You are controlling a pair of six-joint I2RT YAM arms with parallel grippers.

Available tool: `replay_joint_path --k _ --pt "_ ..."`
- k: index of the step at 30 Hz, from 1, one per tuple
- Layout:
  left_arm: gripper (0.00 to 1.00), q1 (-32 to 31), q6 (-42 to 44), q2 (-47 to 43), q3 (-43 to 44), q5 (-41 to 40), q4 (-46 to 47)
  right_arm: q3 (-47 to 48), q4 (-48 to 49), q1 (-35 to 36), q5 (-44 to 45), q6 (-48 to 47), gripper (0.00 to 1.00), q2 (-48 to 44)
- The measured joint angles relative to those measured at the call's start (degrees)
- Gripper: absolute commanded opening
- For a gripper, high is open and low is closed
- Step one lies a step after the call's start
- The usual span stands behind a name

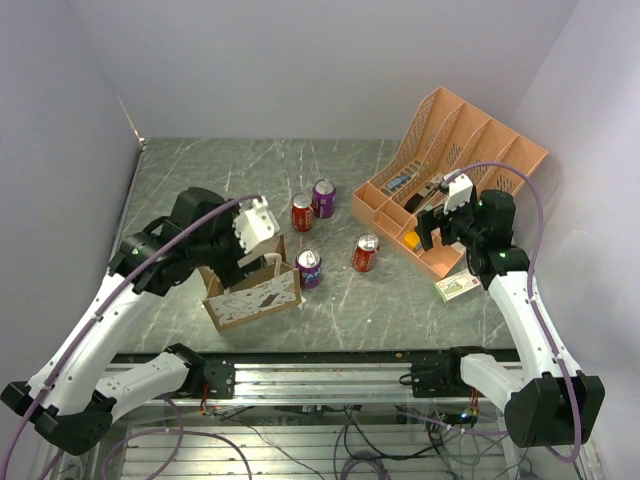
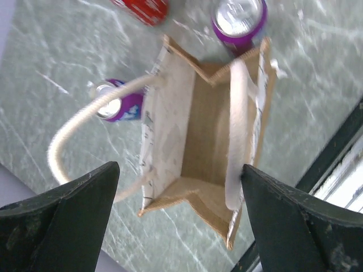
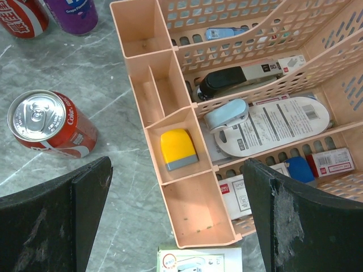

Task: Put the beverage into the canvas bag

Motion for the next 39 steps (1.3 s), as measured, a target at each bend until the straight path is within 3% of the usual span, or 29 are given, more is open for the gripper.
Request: replay_joint_path --k 4,8,18,28,39 --pt "1.0 2.47 -7.28 1.05 5.18 -1.99 3.08 0.0 -0.02 0.0 0.02 0.0 1.0 0.0" --pt "0.99 11.04 -14.97 3.76 11.19 -4.63 8.11 0.0 -0.02 0.02 0.0 0.0 1.0 -0.02" --pt "0.99 22.01 -24.83 13.79 13.0 -6.69 16.7 0.0 -0.04 0.04 -0.42 0.0 1.0 -0.98" --pt "0.99 23.52 -25.92 32.81 12.9 -1.4 17.03 0.0 -0.94 0.04 -1.46 -0.46 1.0 -1.16" --pt "0.99 22.21 -25.2 40.33 11.32 1.55 16.37 0.0 -0.94 0.63 -1.86 -0.68 1.0 -1.18"
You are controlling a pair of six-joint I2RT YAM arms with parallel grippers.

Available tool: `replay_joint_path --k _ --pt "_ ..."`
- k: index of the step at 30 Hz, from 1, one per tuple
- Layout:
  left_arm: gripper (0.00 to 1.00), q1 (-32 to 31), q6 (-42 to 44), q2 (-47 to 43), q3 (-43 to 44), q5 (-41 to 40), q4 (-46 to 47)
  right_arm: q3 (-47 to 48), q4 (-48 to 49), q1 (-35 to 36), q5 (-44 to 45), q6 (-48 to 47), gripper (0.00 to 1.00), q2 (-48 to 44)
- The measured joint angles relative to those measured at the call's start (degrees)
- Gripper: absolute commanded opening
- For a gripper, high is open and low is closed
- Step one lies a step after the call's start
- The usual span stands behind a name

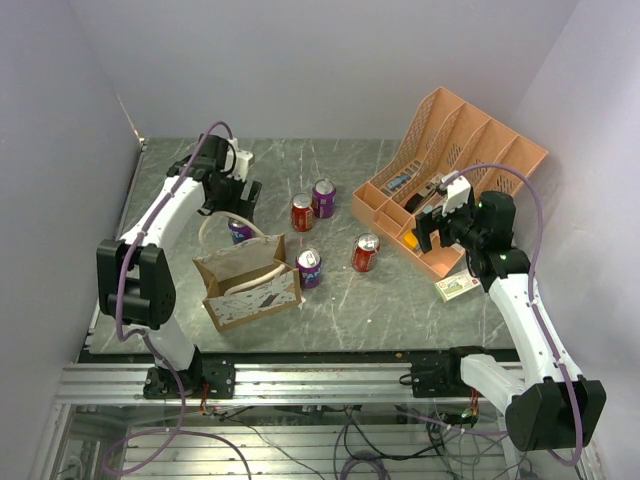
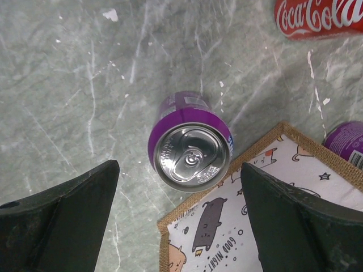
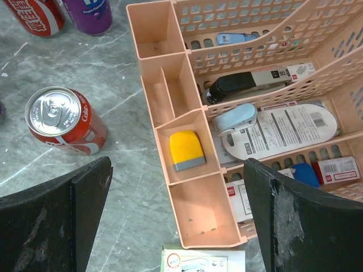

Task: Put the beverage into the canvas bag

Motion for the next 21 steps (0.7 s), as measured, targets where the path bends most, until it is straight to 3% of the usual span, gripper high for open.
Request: replay_joint_path --k 17,21 --pt "0.99 -1.62 1.46 5.05 -2.27 0.22 0.26 0.0 0.0 0.7 0.39 -0.44 1.0 0.04" --pt "0.91 -1.7 1.86 6.91 -2.67 0.24 0.74 0.0 -0.02 0.7 0.42 -0.48 1.0 0.04"
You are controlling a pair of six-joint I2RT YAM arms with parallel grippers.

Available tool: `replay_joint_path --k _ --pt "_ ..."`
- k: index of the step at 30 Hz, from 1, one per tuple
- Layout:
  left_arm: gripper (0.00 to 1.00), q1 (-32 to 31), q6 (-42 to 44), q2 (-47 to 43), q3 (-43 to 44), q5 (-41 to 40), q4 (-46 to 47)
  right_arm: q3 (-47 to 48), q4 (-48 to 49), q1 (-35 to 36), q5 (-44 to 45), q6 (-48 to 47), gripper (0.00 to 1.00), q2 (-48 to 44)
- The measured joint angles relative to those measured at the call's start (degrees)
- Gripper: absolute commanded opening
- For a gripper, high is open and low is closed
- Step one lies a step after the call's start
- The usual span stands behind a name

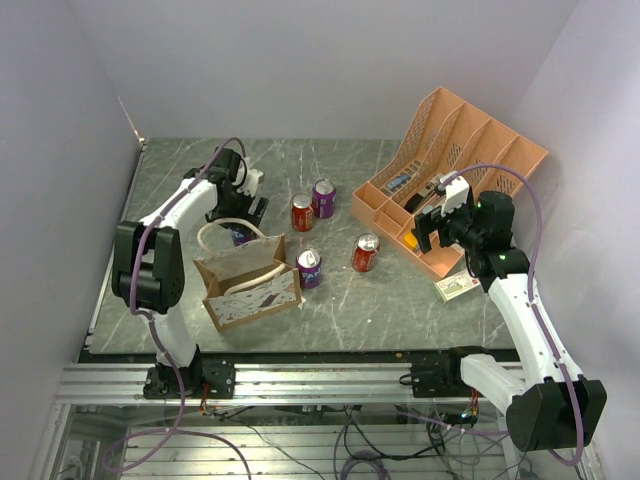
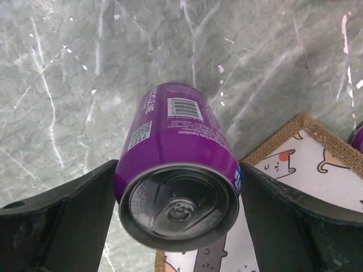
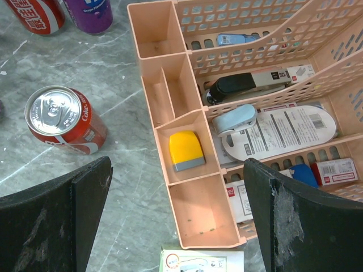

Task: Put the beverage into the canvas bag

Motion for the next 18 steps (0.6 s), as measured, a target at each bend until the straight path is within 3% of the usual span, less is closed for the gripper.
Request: replay_joint_path --k 11,18 --pt "0.52 0.0 1.31 0.24 -1.49 -0.22 1.42 0.0 0.0 0.02 0.2 -0.37 1.0 0.0" --pt "0.22 0.0 2.86 -1.55 -1.73 -1.66 1.16 0.0 -0.02 0.07 0.22 -0.39 1.0 0.5"
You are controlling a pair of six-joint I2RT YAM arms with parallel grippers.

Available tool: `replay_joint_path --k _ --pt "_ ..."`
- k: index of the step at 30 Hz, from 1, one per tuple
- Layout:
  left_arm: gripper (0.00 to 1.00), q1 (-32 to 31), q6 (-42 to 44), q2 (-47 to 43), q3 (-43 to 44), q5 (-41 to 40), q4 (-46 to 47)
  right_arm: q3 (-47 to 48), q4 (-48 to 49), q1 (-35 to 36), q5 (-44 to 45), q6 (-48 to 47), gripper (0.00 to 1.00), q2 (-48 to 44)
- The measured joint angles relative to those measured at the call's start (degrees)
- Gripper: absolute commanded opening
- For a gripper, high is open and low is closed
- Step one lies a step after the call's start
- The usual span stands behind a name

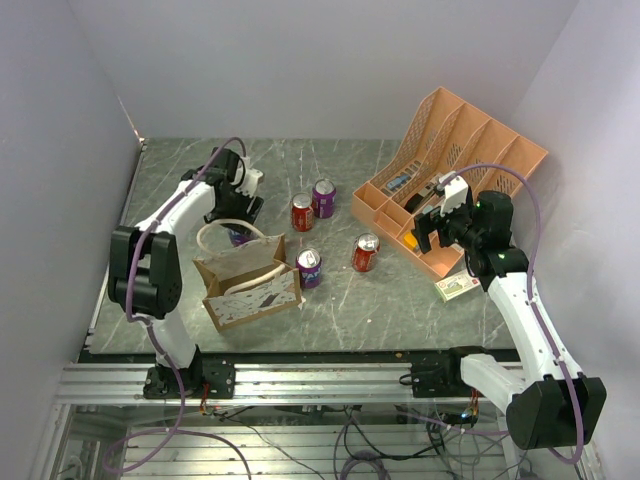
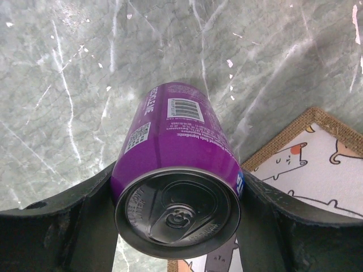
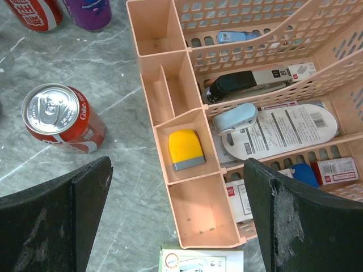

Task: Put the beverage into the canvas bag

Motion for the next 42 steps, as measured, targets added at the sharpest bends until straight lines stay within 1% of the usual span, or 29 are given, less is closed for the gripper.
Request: replay_joint_path --k 2,7,12,20,27,31,34,38,42 --pt "0.16 0.0 0.52 -0.68 0.26 -0.2 -0.42 0.0 -0.02 0.02 0.02 -0.02 1.0 0.04" --pt "0.07 0.0 1.42 -1.64 2.16 -0.66 -1.16 0.0 -0.02 0.04 0.39 -0.15 1.0 0.04" --pt "0.07 -0.02 2.45 -2.8 4.44 -1.33 -2.4 0.0 -0.02 0.04 0.44 -0.15 1.0 0.09" --pt "0.07 -0.37 4.37 -7.26 7.72 -2.67 -4.31 0.0 -0.04 0.07 0.66 -0.17 1.0 0.13" --pt "0.07 -0.55 5.27 -10.23 12.72 -3.19 -7.08 0.0 -0.04 0.17 0.83 -0.17 1.0 0.24" --pt "0.07 -1.2 5.57 -13.7 16.02 -3.21 -8.55 0.0 -0.04 0.48 0.87 -0.2 1.0 0.48" --pt "0.07 -2.12 5.64 -17.46 18.01 -2.78 -9.25 0.0 -0.07 0.52 0.92 -0.2 1.0 0.68" --pt "0.07 -4.98 6.16 -22.73 20.65 -1.2 -11.26 0.0 -0.07 0.57 0.9 -0.22 1.0 0.68" --pt "0.07 -8.11 6.62 -27.02 22.14 2.6 -14.43 0.0 -0.07 0.59 0.85 -0.22 1.0 0.68"
